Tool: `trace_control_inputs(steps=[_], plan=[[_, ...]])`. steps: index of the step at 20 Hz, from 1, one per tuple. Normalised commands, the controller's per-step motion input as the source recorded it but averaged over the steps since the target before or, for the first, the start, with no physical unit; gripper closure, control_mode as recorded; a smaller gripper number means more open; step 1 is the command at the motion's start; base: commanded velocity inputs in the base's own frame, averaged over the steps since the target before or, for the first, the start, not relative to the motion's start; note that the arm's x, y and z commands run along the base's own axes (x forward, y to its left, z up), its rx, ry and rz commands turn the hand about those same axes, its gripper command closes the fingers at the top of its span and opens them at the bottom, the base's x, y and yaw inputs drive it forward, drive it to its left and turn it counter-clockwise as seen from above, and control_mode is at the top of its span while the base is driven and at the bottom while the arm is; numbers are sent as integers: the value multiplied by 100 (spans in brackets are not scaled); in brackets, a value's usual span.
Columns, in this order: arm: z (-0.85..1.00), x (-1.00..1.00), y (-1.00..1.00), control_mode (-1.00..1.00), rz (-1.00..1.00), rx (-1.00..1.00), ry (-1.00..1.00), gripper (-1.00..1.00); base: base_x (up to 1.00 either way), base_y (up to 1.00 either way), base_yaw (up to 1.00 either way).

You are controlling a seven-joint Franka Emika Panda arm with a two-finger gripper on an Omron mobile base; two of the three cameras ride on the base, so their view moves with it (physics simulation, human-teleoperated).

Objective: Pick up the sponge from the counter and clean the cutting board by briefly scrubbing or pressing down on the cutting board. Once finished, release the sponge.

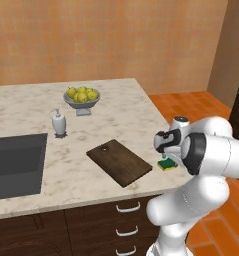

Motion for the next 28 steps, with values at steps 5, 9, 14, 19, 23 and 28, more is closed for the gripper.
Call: trace_control_inputs(steps=[5,9,14,19,23,28], plan=[[13,0,0,-100,3,6,-2,-100,0,0,0],[87,-28,2,-100,18,-1,-10,-100,0,0,0],[98,-54,17,-100,35,-5,-16,-100,0,0,0],[62,-96,29,-100,19,0,-20,-100,0,0,0],[39,-94,40,-100,6,-9,-40,-100,0,0,0],[31,-97,38,-100,0,-12,-44,-100,0,0,0]])
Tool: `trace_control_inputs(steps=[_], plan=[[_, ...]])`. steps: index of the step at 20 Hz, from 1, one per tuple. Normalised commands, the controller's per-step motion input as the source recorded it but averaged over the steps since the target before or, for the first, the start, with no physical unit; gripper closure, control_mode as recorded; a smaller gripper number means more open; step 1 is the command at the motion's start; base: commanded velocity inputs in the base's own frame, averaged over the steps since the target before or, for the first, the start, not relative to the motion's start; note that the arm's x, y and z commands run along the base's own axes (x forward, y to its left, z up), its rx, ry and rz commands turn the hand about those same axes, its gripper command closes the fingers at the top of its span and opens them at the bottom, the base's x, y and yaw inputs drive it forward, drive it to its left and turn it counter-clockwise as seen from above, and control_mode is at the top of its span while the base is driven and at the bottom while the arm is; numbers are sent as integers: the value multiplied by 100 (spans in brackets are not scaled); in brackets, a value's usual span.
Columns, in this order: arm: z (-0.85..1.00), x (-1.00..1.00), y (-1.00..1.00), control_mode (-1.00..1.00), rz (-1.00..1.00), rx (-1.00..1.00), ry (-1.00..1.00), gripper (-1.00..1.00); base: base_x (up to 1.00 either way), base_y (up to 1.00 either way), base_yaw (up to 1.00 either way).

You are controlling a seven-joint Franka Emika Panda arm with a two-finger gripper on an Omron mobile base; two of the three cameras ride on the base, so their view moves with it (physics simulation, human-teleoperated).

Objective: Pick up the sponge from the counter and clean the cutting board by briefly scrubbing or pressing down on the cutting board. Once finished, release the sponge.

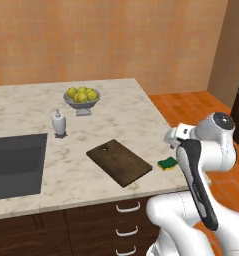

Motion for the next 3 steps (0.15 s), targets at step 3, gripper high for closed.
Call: trace_control_inputs(steps=[3], plan=[[43,-90,25,-100,5,-18,-41,-100,0,0,0]])
